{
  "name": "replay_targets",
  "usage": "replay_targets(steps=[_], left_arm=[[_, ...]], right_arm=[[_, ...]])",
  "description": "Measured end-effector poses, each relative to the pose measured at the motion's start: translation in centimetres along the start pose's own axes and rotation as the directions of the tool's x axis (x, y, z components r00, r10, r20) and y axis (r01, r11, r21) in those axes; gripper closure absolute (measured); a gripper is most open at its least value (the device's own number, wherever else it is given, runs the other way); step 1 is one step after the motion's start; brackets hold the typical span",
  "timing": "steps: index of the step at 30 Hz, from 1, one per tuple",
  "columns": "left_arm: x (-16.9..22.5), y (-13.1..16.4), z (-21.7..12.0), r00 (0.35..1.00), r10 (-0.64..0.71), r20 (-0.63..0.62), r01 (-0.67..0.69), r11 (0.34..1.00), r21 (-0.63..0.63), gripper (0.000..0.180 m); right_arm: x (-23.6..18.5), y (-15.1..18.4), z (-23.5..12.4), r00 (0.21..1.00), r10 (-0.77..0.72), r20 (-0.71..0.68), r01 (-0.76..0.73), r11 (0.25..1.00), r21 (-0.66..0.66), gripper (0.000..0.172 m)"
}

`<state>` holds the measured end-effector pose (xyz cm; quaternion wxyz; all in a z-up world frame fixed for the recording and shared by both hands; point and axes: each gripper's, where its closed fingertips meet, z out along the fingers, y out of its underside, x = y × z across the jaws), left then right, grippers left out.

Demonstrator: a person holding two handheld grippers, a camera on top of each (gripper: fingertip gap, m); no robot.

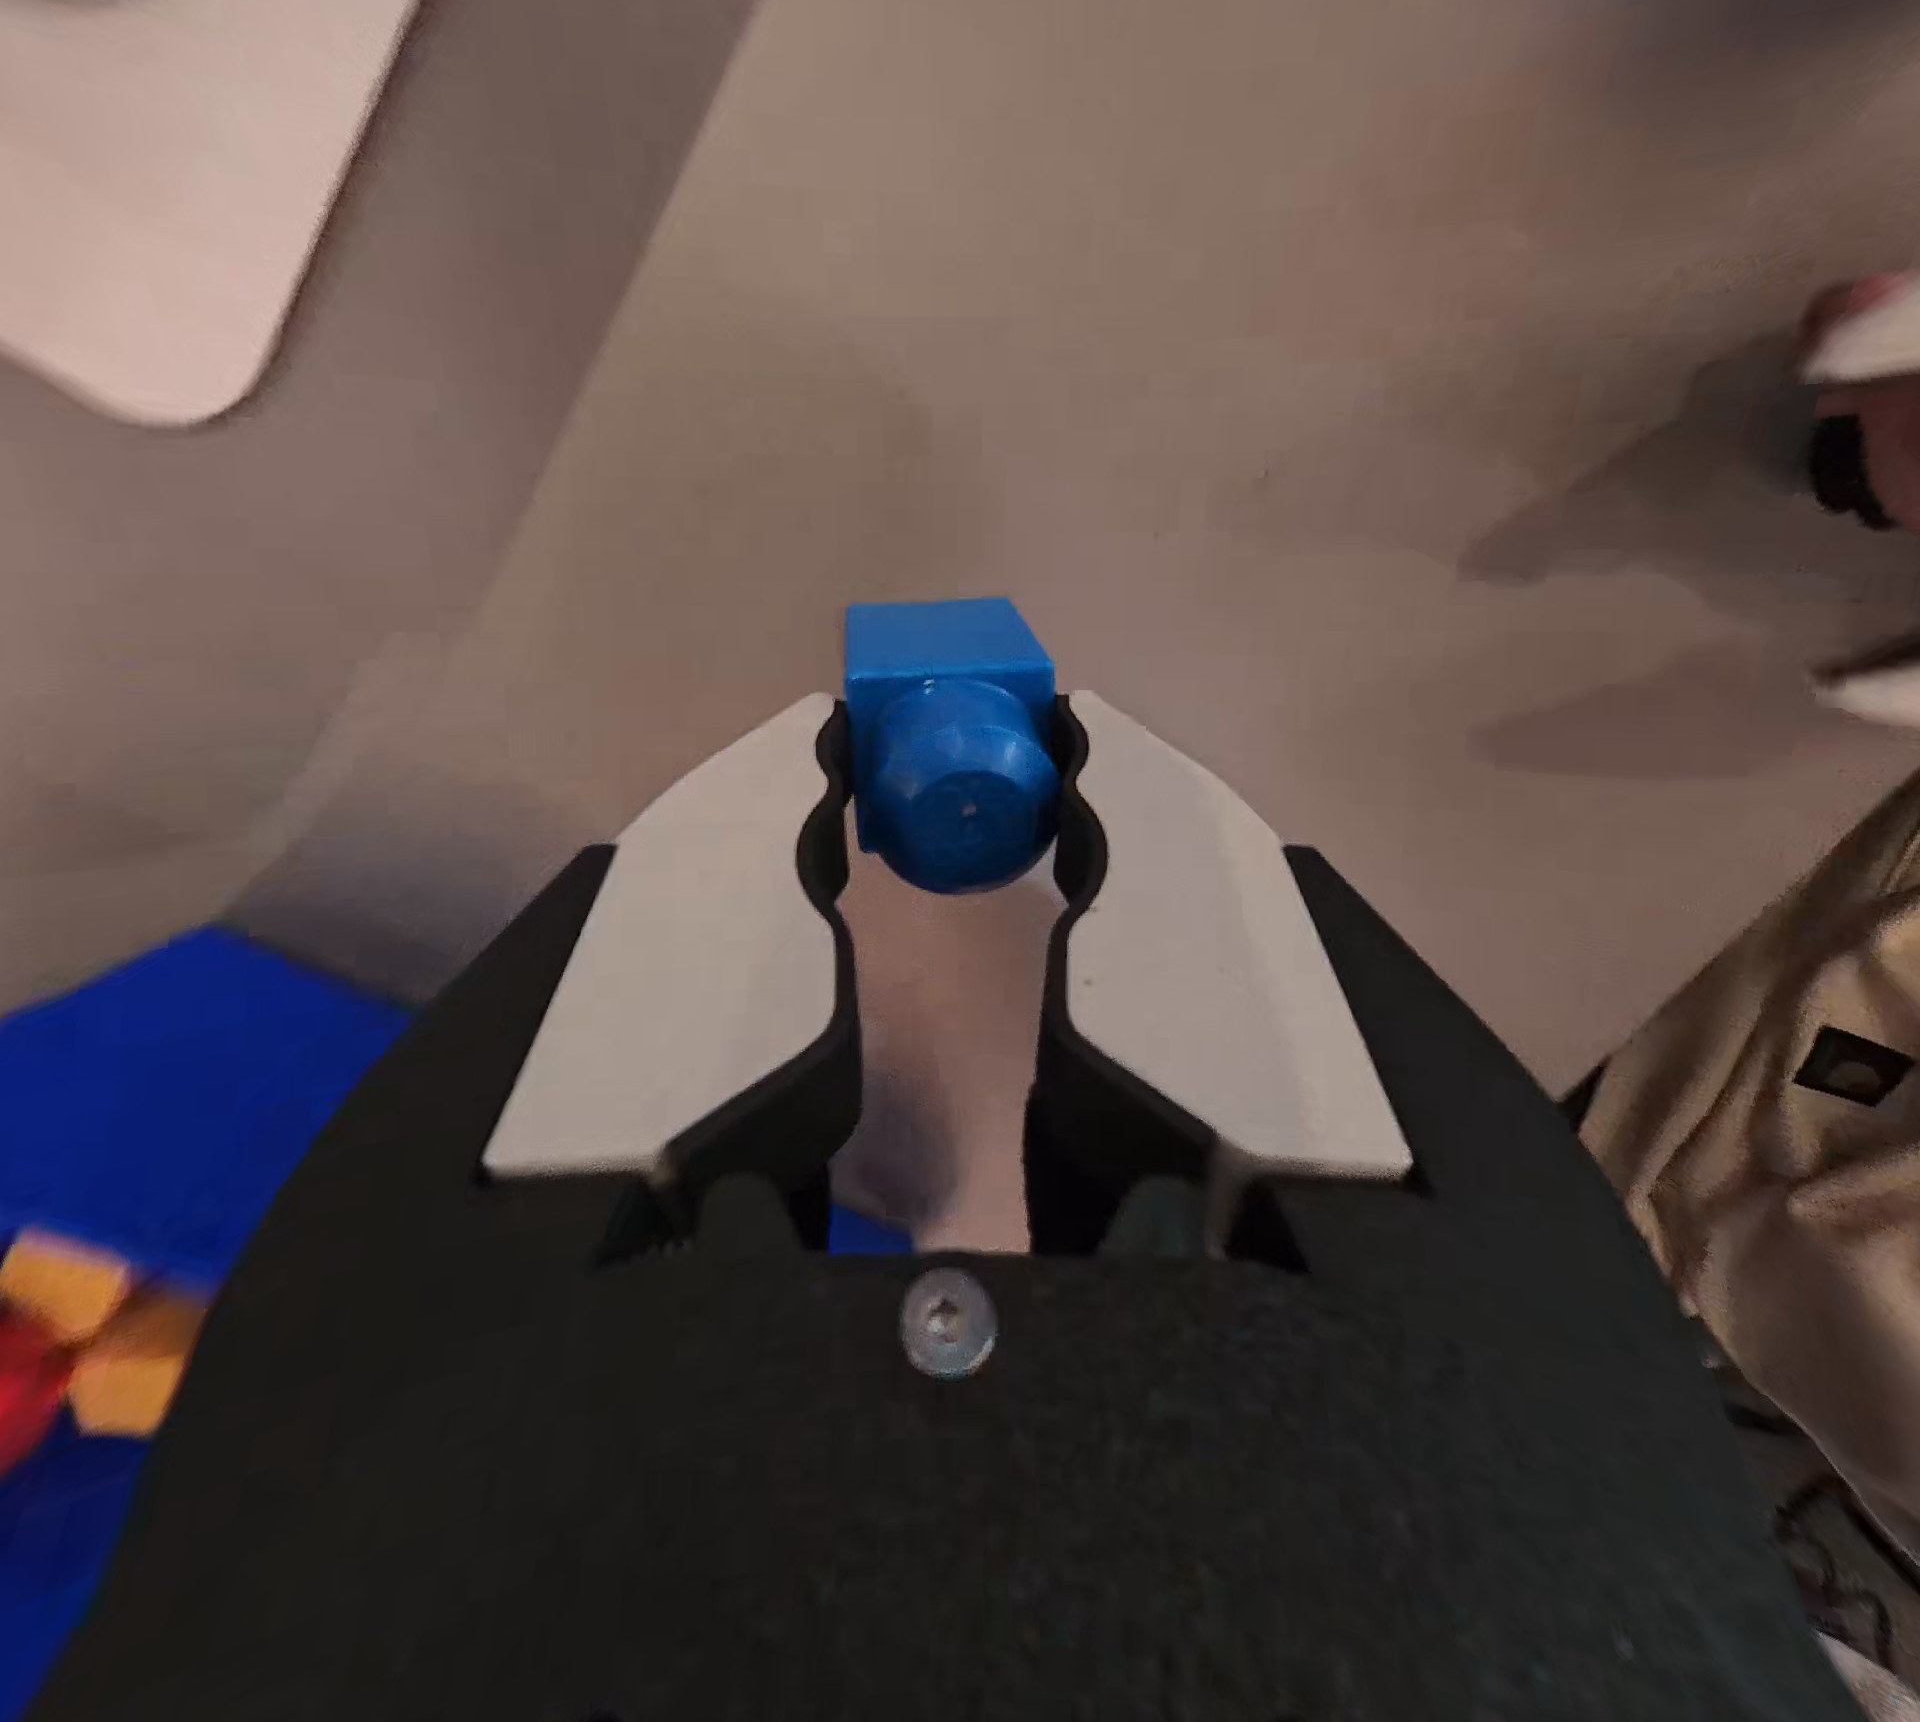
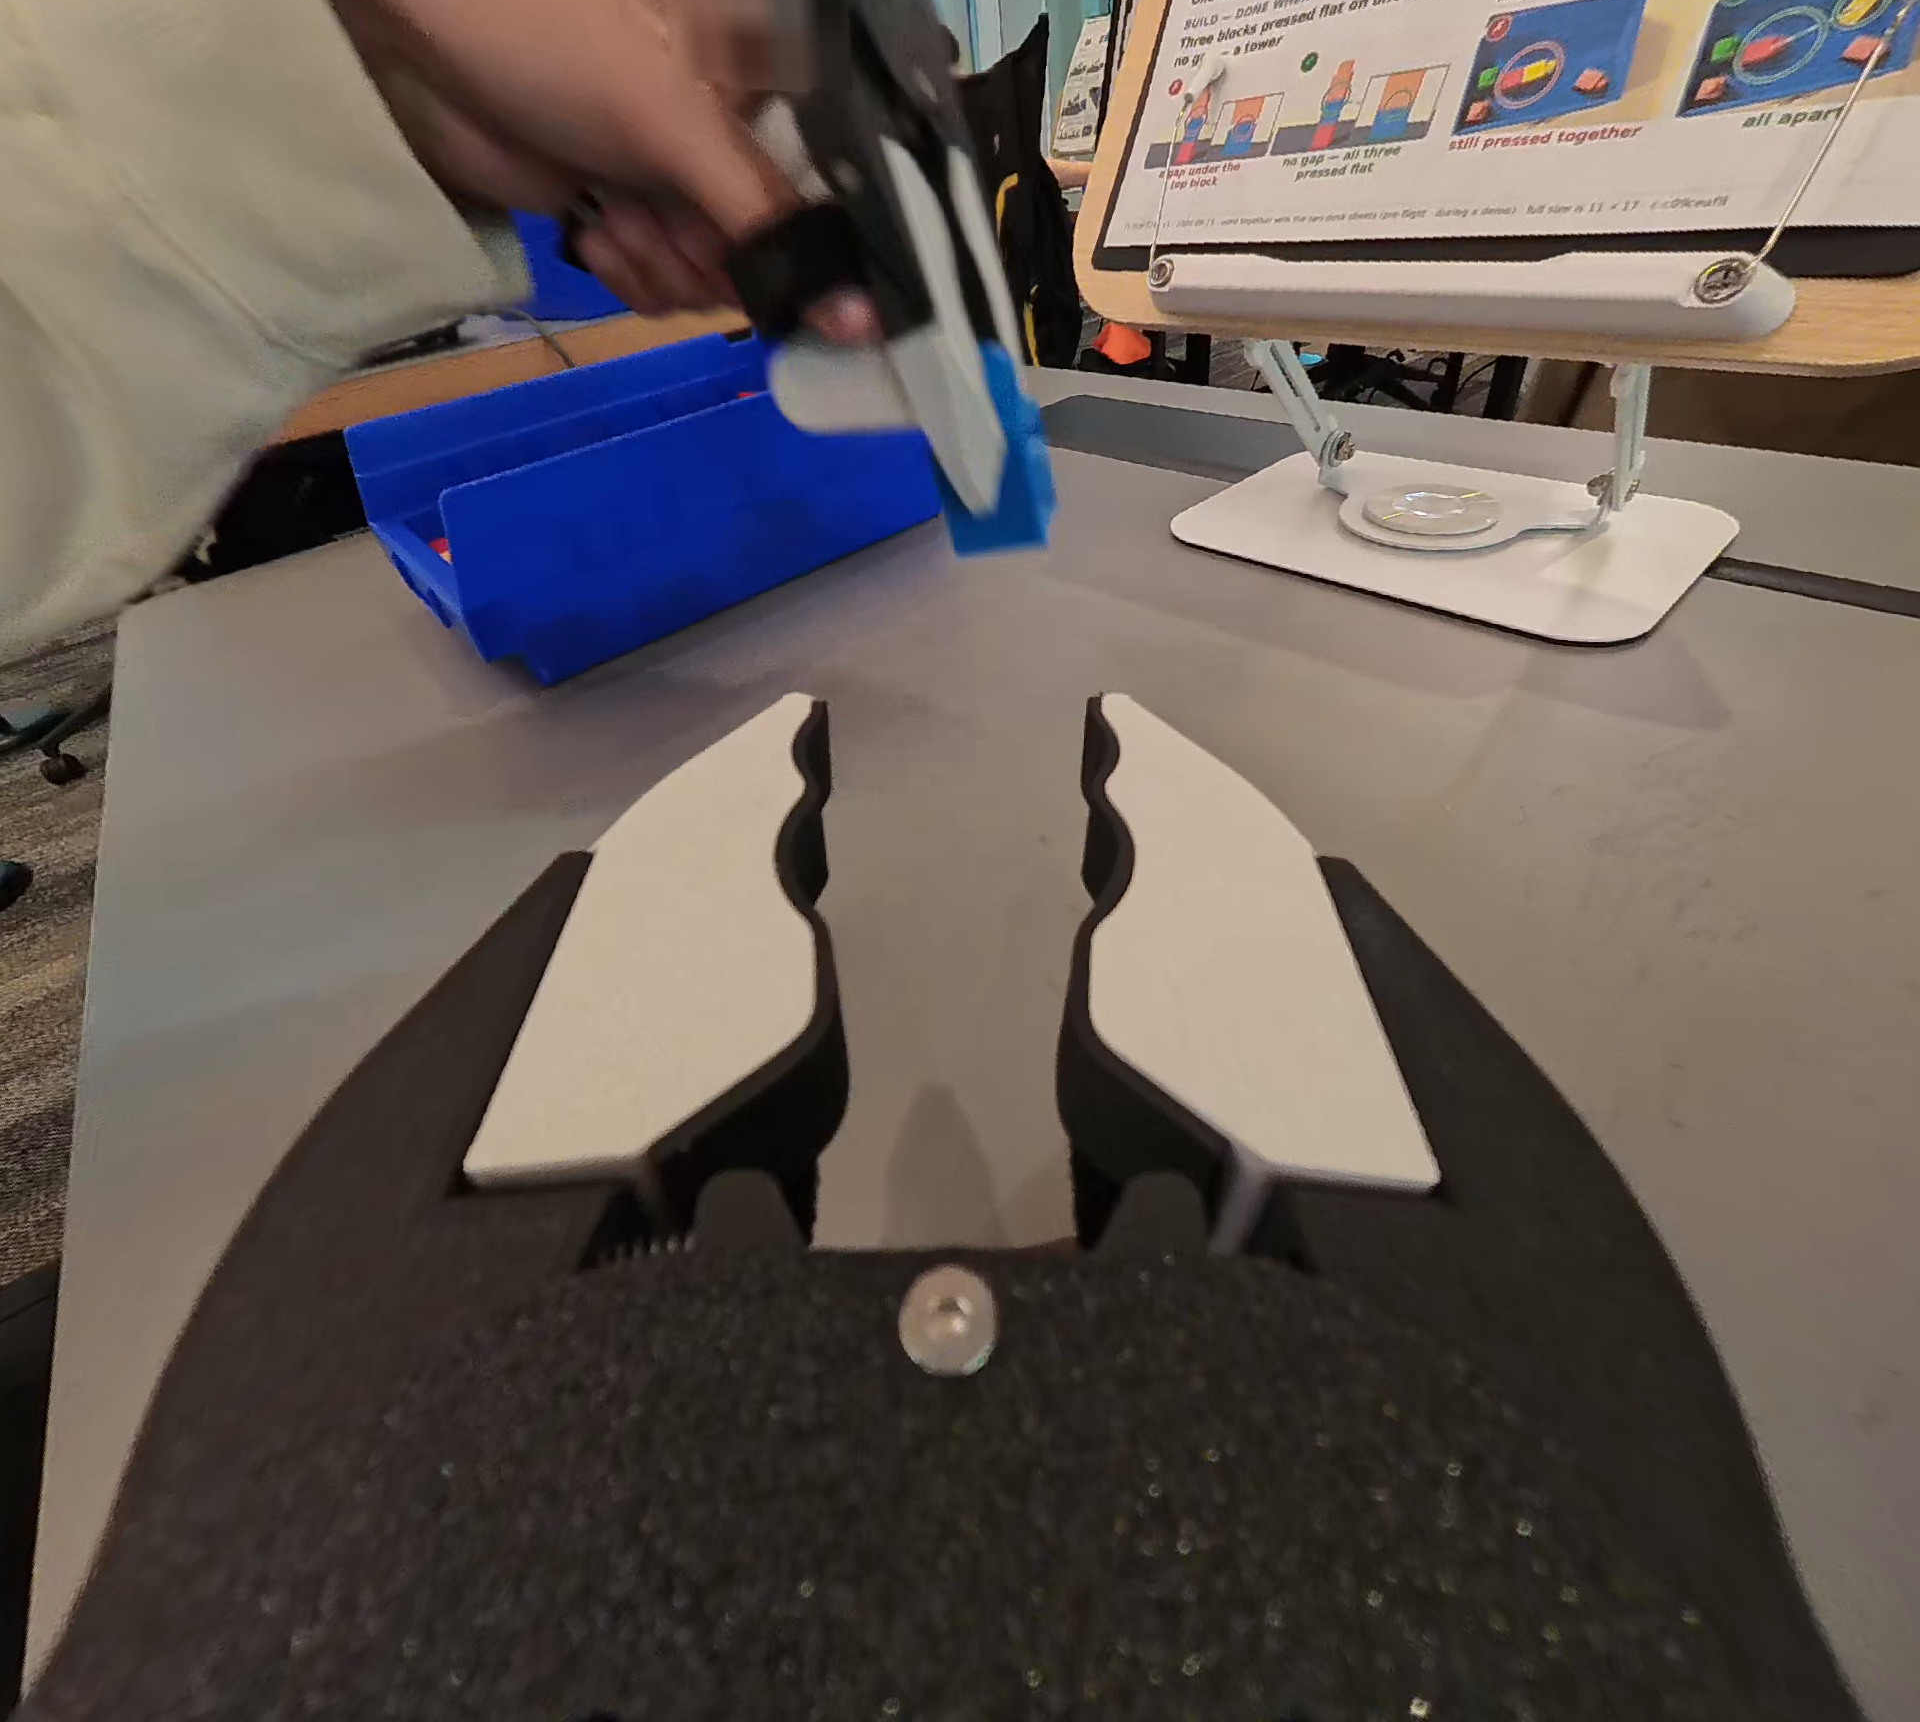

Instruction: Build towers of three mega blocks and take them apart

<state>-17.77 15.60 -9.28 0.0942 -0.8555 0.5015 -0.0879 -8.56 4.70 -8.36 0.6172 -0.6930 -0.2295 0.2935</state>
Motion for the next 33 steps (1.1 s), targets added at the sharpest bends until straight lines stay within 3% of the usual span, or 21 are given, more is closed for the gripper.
replay_targets(steps=[4,7,9,15,17,21,24,28,30,33], left_arm=[[0.6,-2.8,6.0,1.0,0.023,-0.002,-0.023,0.997,-0.078,0.144],[1.2,-3.7,8.7,0.999,0.018,-0.04,-0.023,0.994,-0.107,0.144],[0.5,-3.7,9.7,1.0,0.022,-0.002,-0.022,0.991,-0.133,0.144],[0.6,-3.8,9.9,1.0,0.018,-0.001,-0.018,0.992,-0.127,0.144],[0.5,-3.7,9.7,1.0,0.01,0.009,-0.009,0.995,-0.104,0.13],[1.9,-3.2,5.0,1.0,0.008,-0.018,-0.006,0.997,0.072,0.118],[3.0,0.1,-2.6,1.0,0.025,-0.006,-0.023,0.971,0.236,0.114],[1.6,8.6,-12.3,0.992,-0.064,0.111,0.018,0.927,0.375,0.11],[0.4,13.3,-14.9,0.979,-0.105,0.173,0.03,0.92,0.39,0.113],[-1.8,19.7,-15.2,0.952,-0.162,0.259,0.072,0.943,0.325,0.114]], right_arm=[[-0.1,0.2,-0.1,1.0,0.005,0.005,-0.005,1.0,-0.006,0.125],[-0.1,0.3,-0.2,1.0,0.004,0.008,-0.004,1.0,-0.011,0.125],[-0.2,0.3,-0.2,1.0,0.004,0.01,-0.004,1.0,-0.013,0.125],[-0.4,0.6,0.0,1.0,0.014,0.026,-0.013,1.0,-0.026,0.125],[-0.4,0.6,0.0,0.999,0.017,0.028,-0.016,0.999,-0.029,0.125],[-0.5,0.8,0.1,0.999,0.027,0.036,-0.025,0.999,-0.036,0.125],[-0.5,0.9,0.2,0.999,0.032,0.04,-0.03,0.999,-0.04,0.125],[-0.5,1.0,0.3,0.999,0.034,0.037,-0.032,0.998,-0.048,0.125],[-0.5,1.1,0.5,0.999,0.036,0.04,-0.034,0.998,-0.053,0.125],[-0.5,1.1,0.7,0.999,0.029,0.037,-0.027,0.998,-0.057,0.125]])
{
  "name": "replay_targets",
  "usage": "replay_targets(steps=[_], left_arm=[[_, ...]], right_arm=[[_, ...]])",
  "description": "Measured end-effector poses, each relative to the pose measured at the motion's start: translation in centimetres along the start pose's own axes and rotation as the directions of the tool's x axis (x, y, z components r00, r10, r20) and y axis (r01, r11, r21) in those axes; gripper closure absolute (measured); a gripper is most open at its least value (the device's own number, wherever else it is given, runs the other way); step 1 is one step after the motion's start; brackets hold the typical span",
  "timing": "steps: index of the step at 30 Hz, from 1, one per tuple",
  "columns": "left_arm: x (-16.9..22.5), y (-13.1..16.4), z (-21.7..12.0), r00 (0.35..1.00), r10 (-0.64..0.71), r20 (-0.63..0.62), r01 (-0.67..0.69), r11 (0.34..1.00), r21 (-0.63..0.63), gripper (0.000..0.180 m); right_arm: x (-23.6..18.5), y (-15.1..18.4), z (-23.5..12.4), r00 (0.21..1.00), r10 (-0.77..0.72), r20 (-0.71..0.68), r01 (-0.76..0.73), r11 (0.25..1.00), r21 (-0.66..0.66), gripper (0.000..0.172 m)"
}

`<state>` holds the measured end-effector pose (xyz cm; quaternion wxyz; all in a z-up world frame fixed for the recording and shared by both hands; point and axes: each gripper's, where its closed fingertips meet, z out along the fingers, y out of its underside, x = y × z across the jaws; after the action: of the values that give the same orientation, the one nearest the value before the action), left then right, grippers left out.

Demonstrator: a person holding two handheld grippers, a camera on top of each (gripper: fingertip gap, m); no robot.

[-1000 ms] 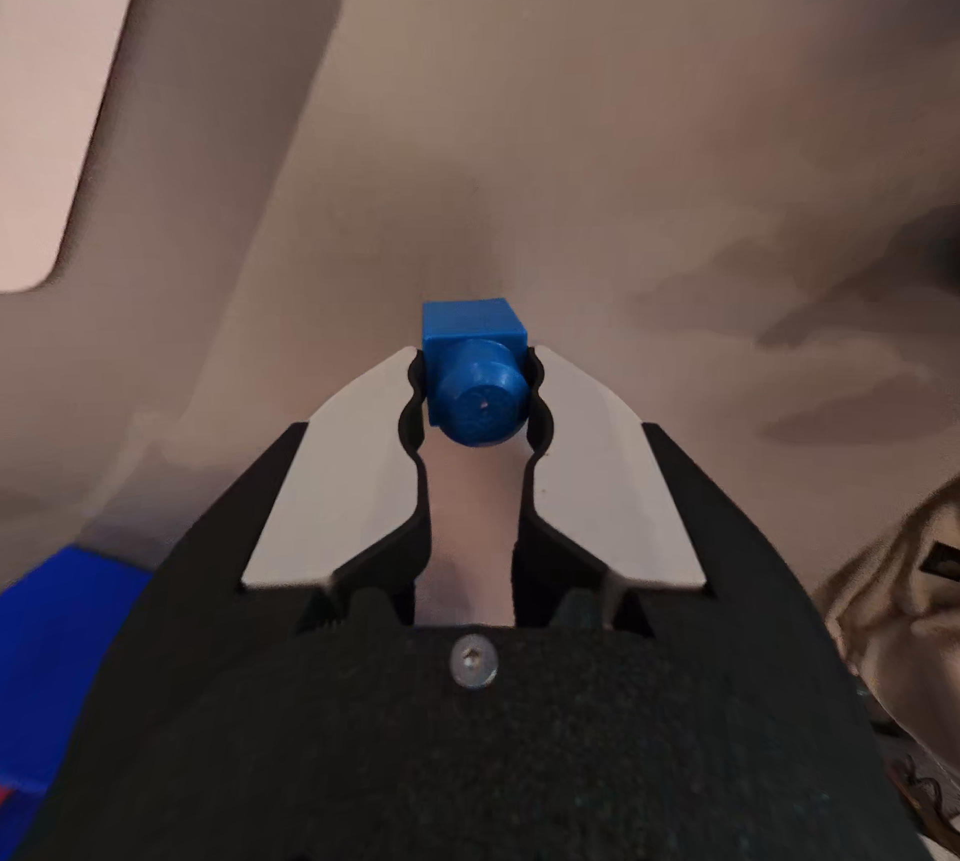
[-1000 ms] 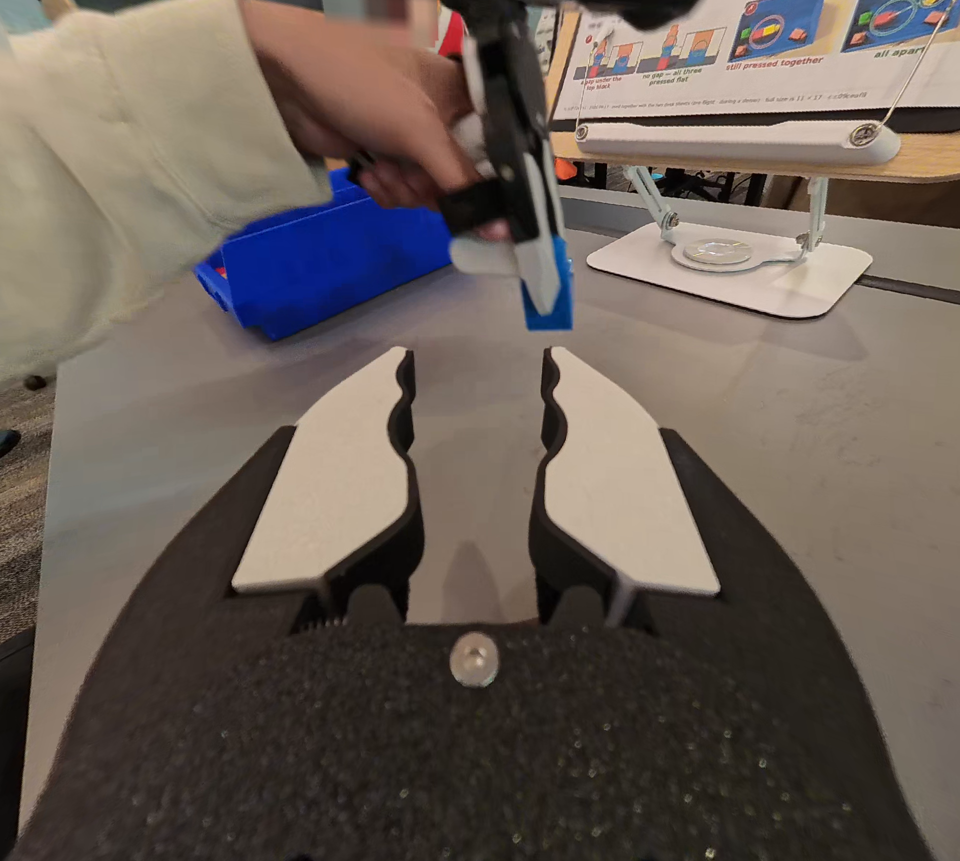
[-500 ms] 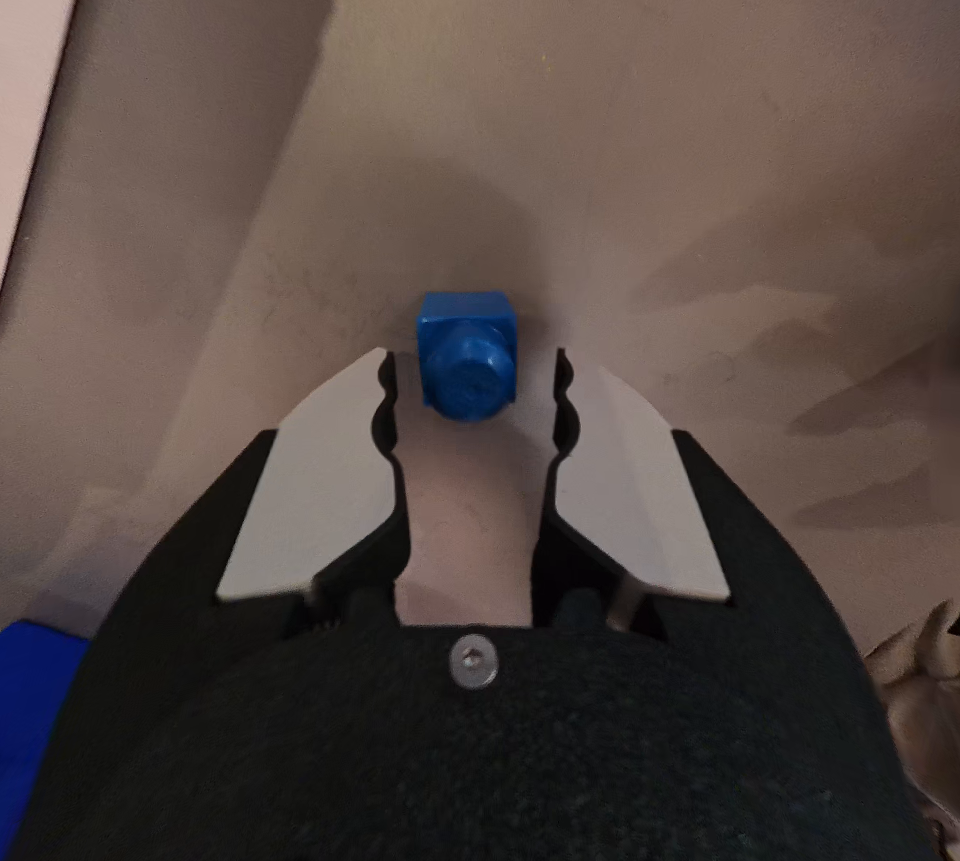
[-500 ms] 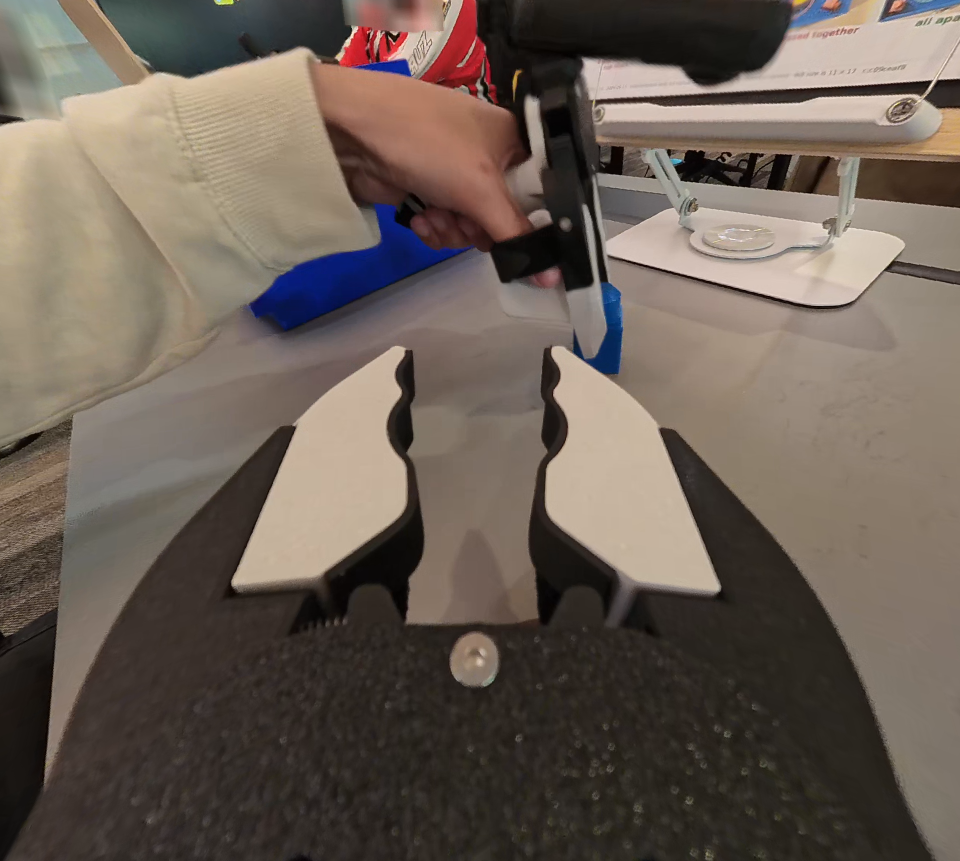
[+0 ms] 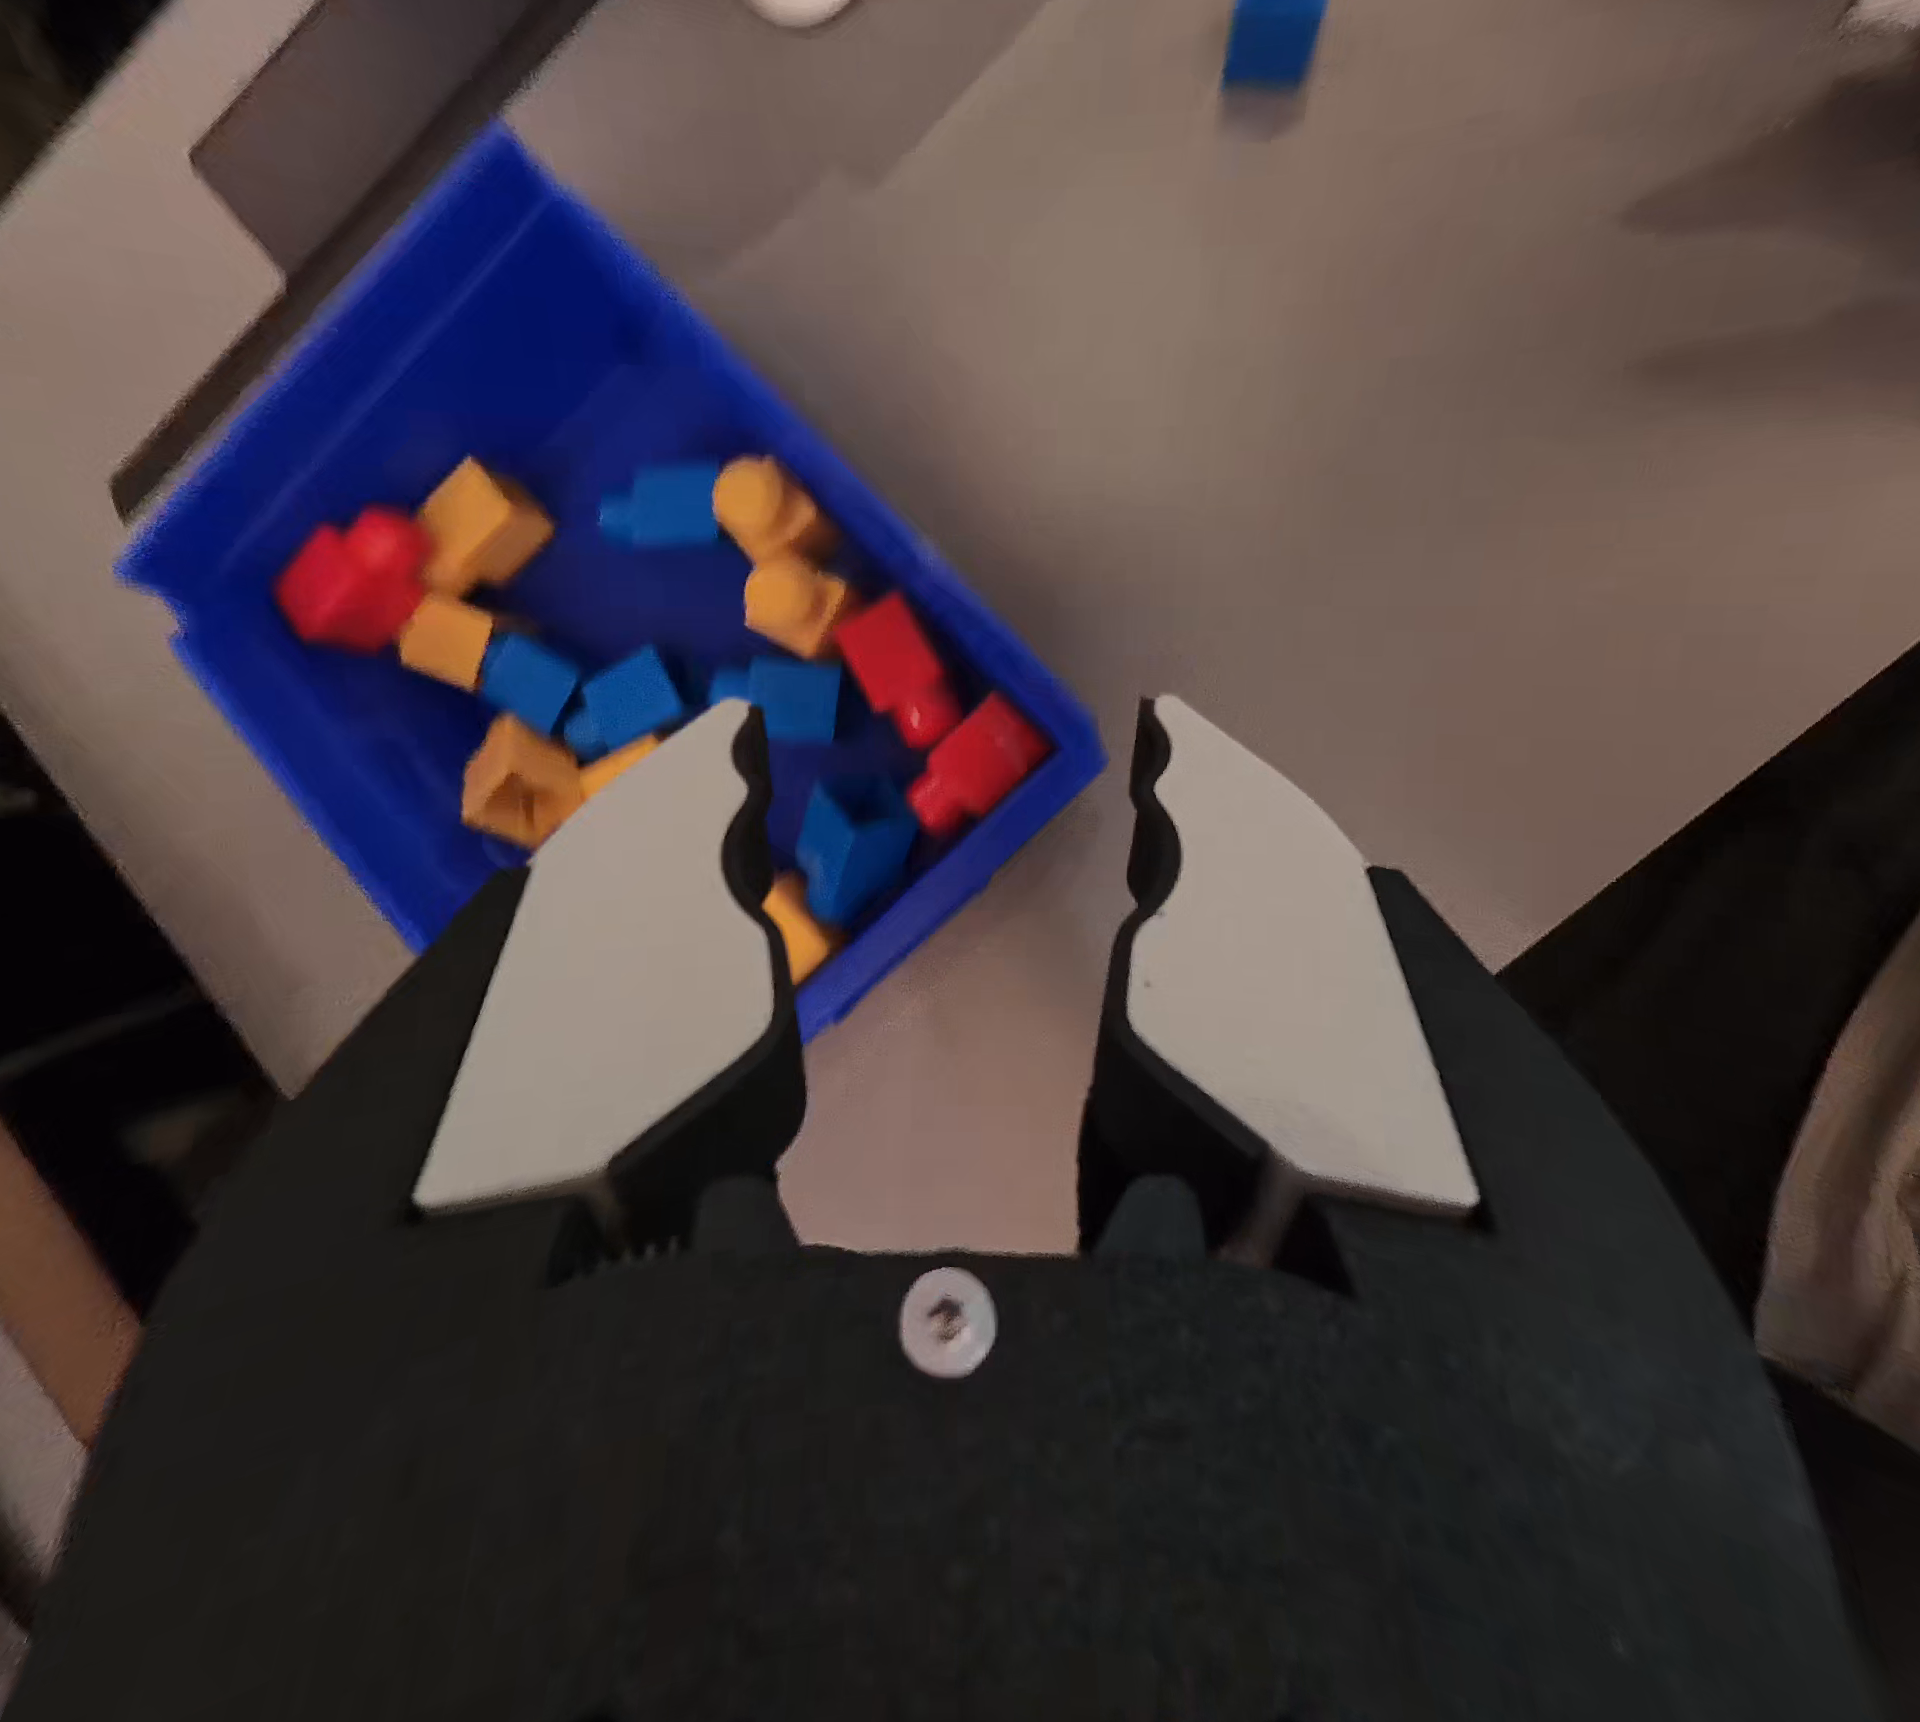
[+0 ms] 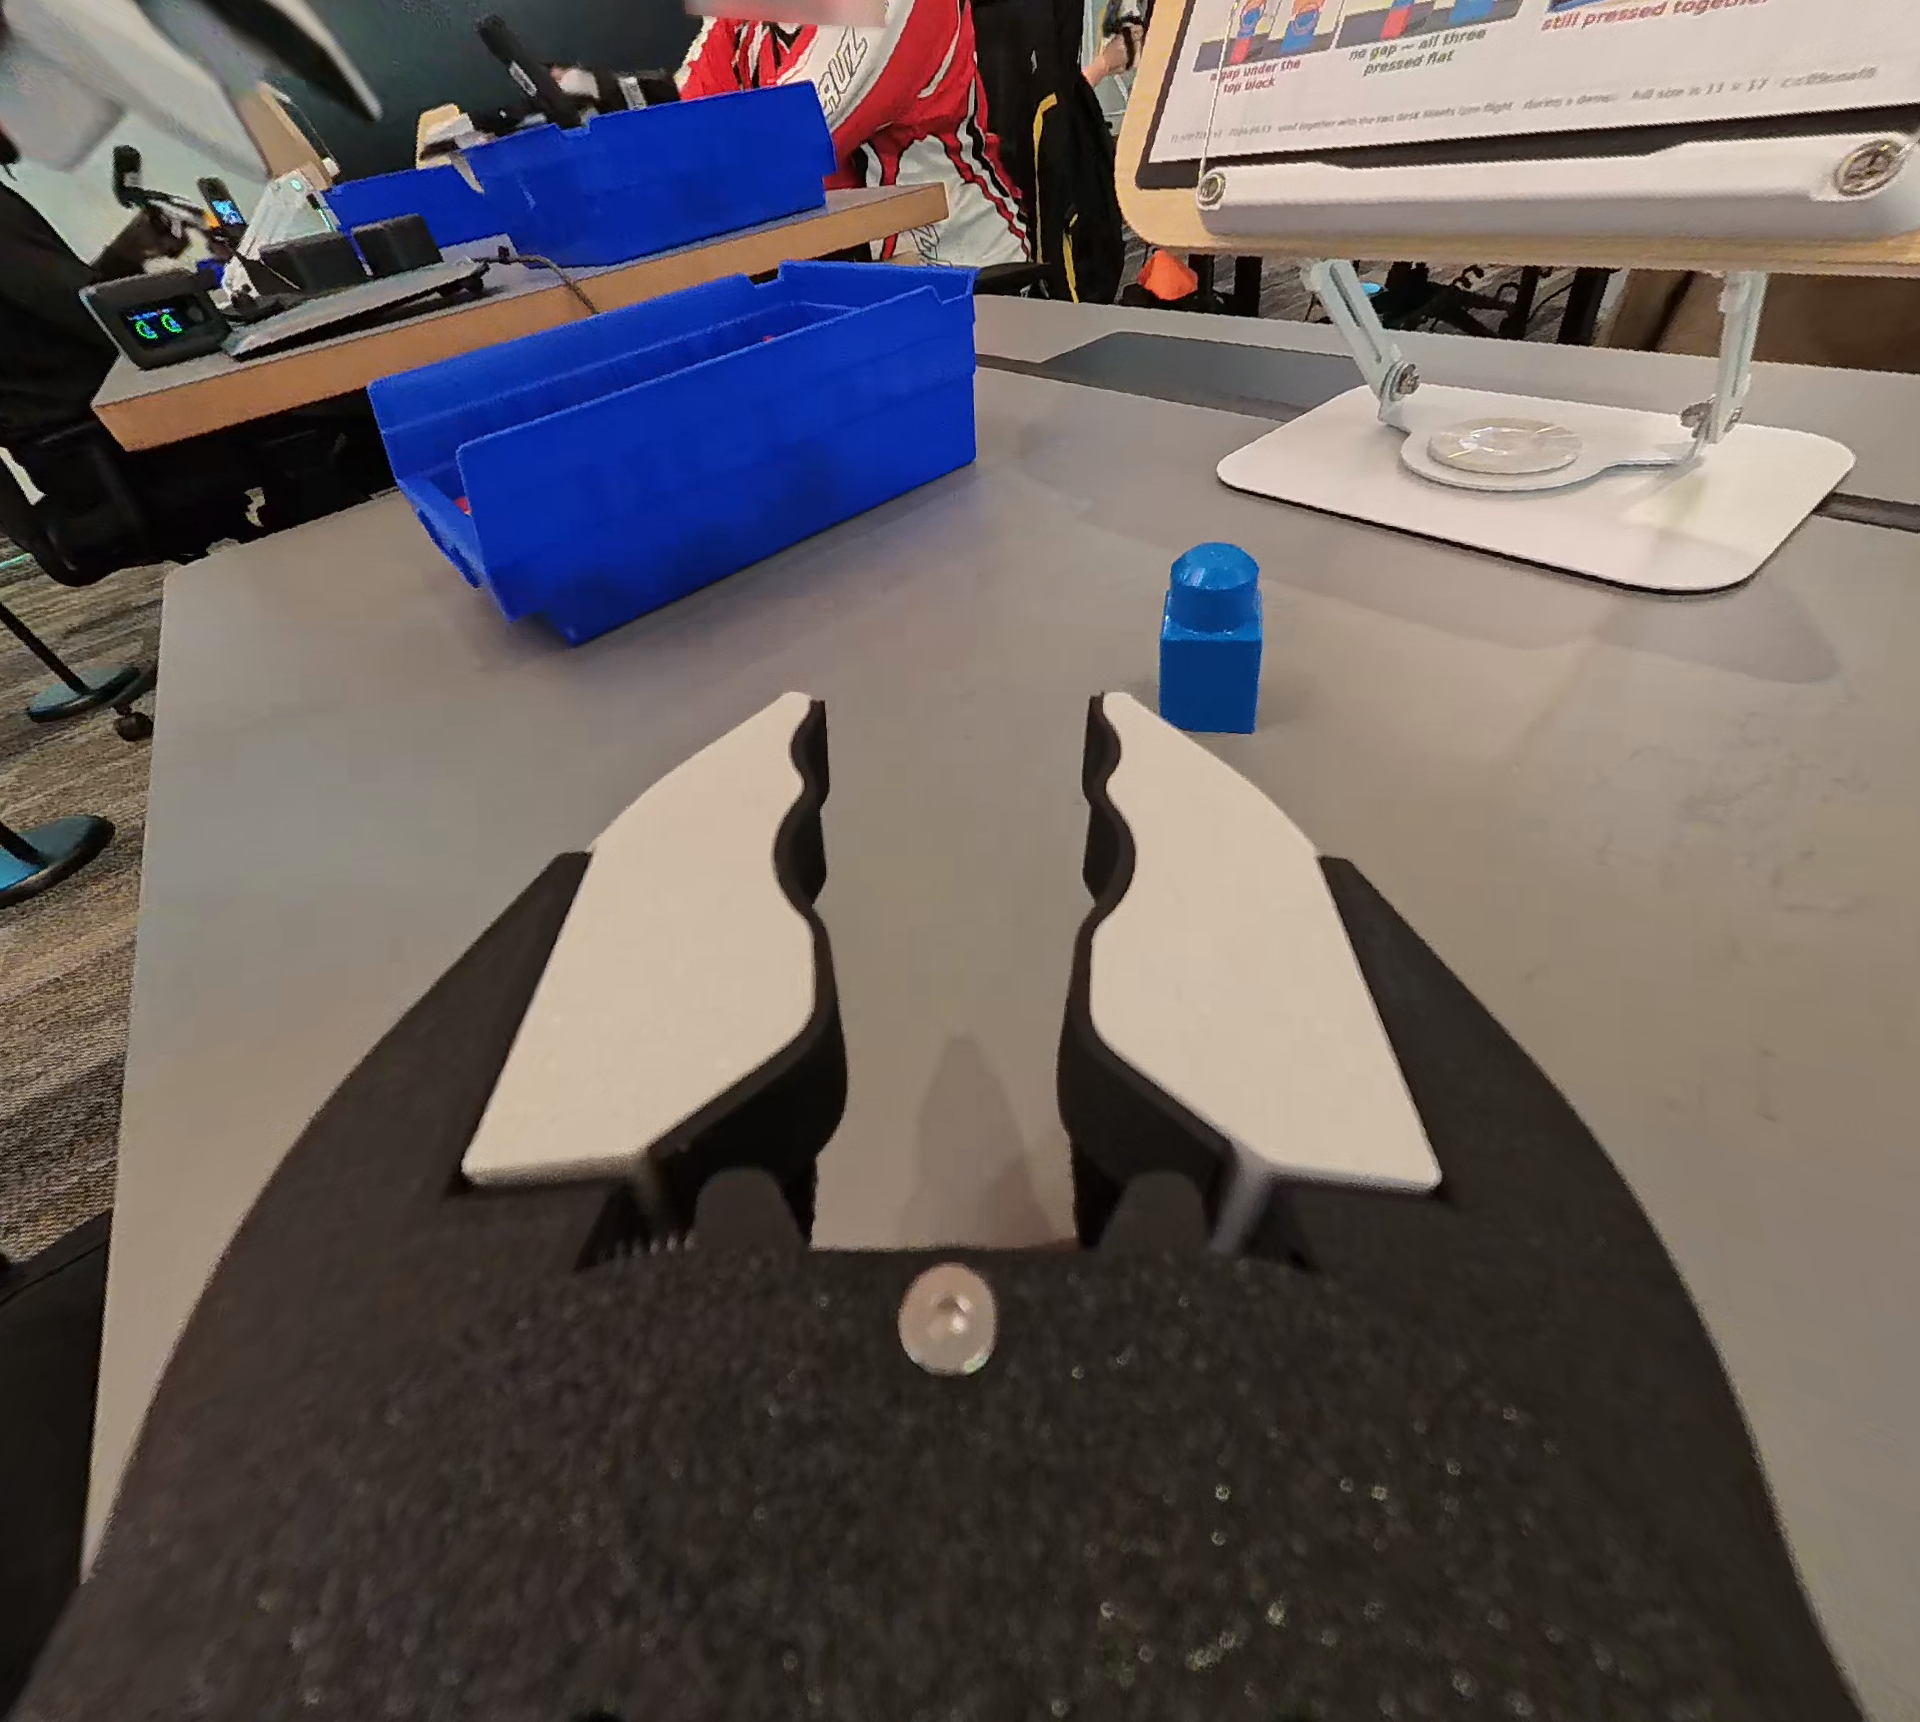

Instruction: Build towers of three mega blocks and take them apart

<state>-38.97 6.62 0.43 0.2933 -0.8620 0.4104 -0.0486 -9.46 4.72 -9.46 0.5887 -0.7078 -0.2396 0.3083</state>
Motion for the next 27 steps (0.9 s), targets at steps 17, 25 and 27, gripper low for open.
replay_targets(steps=[17,25,27], left_arm=[[-7.4,9.3,13.1,0.999,0.017,-0.041,-0.03,0.936,-0.351,0.112],[-7.8,9.6,15.9,0.991,0.113,-0.069,-0.131,0.9,-0.416,0.11],[-8.0,9.3,16.1,0.988,0.13,-0.078,-0.15,0.901,-0.406,0.11]], right_arm=[[-0.1,0.4,0.0,1.0,0.0,0.007,0.0,1.0,-0.02,0.125],[-0.2,0.6,0.2,1.0,-0.008,0.009,0.009,0.999,-0.032,0.125],[-0.2,0.7,0.3,1.0,-0.008,0.013,0.009,0.999,-0.035,0.125]])
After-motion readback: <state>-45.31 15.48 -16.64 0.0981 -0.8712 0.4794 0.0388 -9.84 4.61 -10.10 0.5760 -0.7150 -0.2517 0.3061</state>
